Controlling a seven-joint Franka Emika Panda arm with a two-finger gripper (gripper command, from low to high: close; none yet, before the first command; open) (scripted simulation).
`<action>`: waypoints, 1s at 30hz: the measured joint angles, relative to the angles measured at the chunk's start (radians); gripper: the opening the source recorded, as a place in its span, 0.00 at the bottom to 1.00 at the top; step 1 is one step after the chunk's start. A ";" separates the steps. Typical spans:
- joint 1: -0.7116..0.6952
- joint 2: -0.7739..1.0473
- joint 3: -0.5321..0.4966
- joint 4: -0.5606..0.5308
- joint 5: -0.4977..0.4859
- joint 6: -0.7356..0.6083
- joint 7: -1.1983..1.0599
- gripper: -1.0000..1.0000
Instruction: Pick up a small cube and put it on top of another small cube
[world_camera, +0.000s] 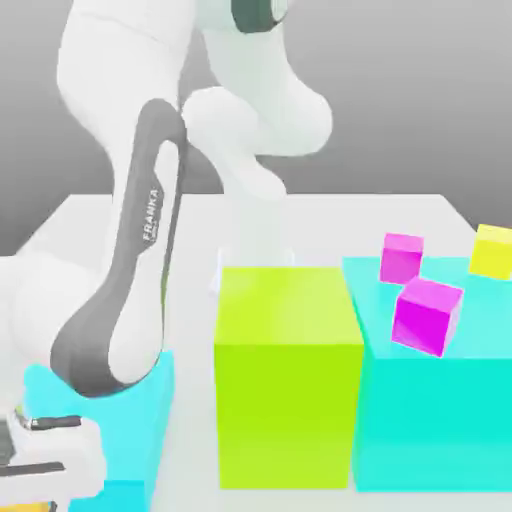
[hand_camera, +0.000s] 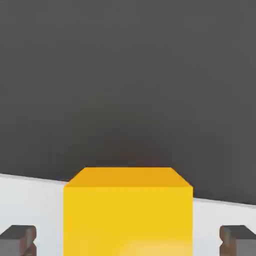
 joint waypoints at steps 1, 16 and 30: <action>0.000 0.000 0.000 0.000 0.001 -0.001 -0.001 0.00; 0.195 -0.366 0.060 -0.103 -0.104 -0.258 0.081 0.00; 0.504 -0.857 0.285 -0.261 -0.240 -0.569 0.192 0.00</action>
